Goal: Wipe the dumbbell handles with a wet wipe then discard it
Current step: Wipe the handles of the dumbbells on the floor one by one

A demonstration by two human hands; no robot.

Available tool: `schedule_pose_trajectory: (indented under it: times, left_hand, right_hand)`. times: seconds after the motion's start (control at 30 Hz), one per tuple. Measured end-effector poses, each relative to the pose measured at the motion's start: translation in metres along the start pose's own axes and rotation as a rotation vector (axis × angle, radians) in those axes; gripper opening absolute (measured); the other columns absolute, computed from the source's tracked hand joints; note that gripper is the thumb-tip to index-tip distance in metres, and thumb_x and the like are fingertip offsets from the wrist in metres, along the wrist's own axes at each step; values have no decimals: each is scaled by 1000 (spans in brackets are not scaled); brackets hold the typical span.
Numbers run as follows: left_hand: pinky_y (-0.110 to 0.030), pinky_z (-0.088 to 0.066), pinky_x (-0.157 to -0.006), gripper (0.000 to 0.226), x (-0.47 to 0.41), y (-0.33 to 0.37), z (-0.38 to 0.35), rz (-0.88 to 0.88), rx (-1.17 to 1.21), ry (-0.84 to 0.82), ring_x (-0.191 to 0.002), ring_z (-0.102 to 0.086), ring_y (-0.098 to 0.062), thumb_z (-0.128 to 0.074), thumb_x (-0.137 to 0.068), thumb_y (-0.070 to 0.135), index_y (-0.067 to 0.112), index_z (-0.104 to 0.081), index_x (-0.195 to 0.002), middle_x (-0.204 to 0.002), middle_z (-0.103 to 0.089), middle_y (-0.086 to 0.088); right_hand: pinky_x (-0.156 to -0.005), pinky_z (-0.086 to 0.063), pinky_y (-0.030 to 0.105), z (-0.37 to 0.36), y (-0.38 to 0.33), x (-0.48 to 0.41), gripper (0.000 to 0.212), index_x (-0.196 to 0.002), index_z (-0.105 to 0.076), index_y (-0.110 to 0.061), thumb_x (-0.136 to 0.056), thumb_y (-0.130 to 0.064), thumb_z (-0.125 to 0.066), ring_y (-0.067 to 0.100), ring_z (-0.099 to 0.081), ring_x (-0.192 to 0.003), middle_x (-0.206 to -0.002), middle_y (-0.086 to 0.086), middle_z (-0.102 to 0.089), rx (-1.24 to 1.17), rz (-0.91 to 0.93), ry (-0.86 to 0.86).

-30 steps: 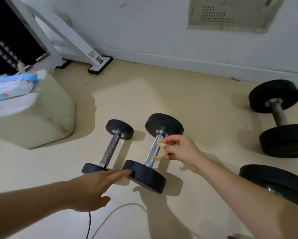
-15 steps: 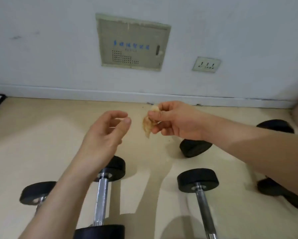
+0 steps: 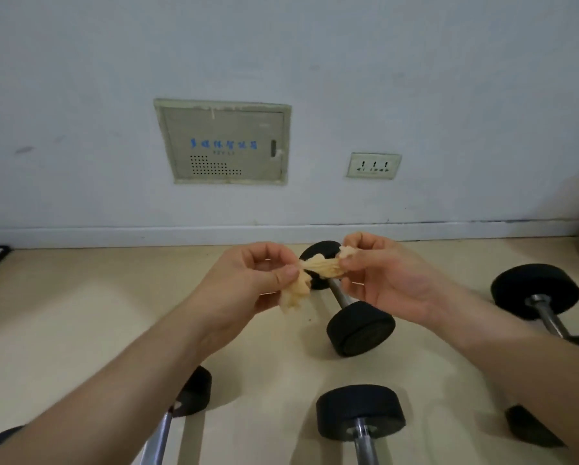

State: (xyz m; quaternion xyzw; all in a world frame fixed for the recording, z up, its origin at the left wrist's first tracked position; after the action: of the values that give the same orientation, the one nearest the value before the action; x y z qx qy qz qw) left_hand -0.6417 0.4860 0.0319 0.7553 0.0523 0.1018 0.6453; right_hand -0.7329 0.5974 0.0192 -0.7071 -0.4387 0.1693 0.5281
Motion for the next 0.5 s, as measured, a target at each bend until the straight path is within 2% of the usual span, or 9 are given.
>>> schedule_pose_trajectory:
  times: [0.1, 0.17, 0.2, 0.27, 0.33, 0.43, 0.5]
  left_hand:
    - [-26, -44, -54, 34, -20, -3, -20, 62, -77, -11, -74, -58, -28, -53, -78, -16, 15, -65, -80, -72, -62, -8]
    - [-25, -34, -49, 31, -36, -13, -37, 146, -93, 0, -70, -46, -26, -52, -65, -8, 15, -63, -81, -72, -56, -8]
    - [-25, -33, -50, 28, -44, -18, -48, 194, -105, 2, -69, -45, -24, -56, -62, 1, 16, -63, -84, -76, -55, -8]
    - [-25, -35, -55, 24, -61, -26, -76, 255, -167, -31, -66, -48, -16, -68, -70, 24, 17, -65, -92, -80, -56, -6]
    - [-24, -39, -57, 33, -80, -33, -96, 261, -280, -26, -60, -51, -11, -71, -78, 43, 14, -68, -92, -70, -59, 0]
    - [-19, -38, -55, 25, -109, -49, -107, 259, -398, 68, -54, -45, -8, -73, -74, 40, 16, -69, -77, -58, -54, 6]
    - [-24, -43, -66, 14, -122, -66, -109, 287, -367, 112, -64, -55, -8, -73, -80, 29, 17, -67, -74, -66, -62, 5]
  right_hand:
    - [-54, -51, 23, 25, -8, -3, 31, -82, -54, -14, -76, 16, -51, 21, -54, -69, -76, 7, -55, -144, 54, -51]
    - [-53, -45, 21, 49, -15, -6, 36, -94, -57, -13, -78, 18, -49, 18, -53, -65, -77, 7, -56, -148, 97, -40]
    - [-53, -42, 21, 61, -19, -7, 40, -103, -58, -13, -79, 18, -50, 16, -52, -64, -77, 7, -57, -130, 122, -29]
    - [-55, -37, 24, 83, -24, -12, 46, -118, -57, -10, -79, 15, -56, 15, -53, -63, -77, 7, -59, -90, 165, -6]
    - [-57, -37, 27, 104, -28, -18, 50, -121, -56, -12, -76, 5, -65, 17, -54, -65, -78, 8, -61, -56, 201, 34]
    - [-60, -50, 31, 137, -29, -26, 44, -118, -57, -17, -79, -1, -69, 20, -62, -71, -81, 9, -65, 4, 219, 140]
    - [-63, -53, 33, 154, -22, -35, 39, -116, -59, -18, -81, -6, -70, 20, -66, -75, -85, 9, -69, 4, 197, 189]
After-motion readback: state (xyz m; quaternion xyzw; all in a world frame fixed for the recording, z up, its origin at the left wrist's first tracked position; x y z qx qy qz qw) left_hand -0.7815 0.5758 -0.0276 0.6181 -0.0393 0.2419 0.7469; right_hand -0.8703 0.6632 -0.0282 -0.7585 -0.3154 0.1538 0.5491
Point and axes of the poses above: each hand's wrist, its own x-axis away from the middle knuckle, its own z-axis out of the back of the hand, y = z × x, the point moved 10 cm from there along -x, towards the middle knuckle
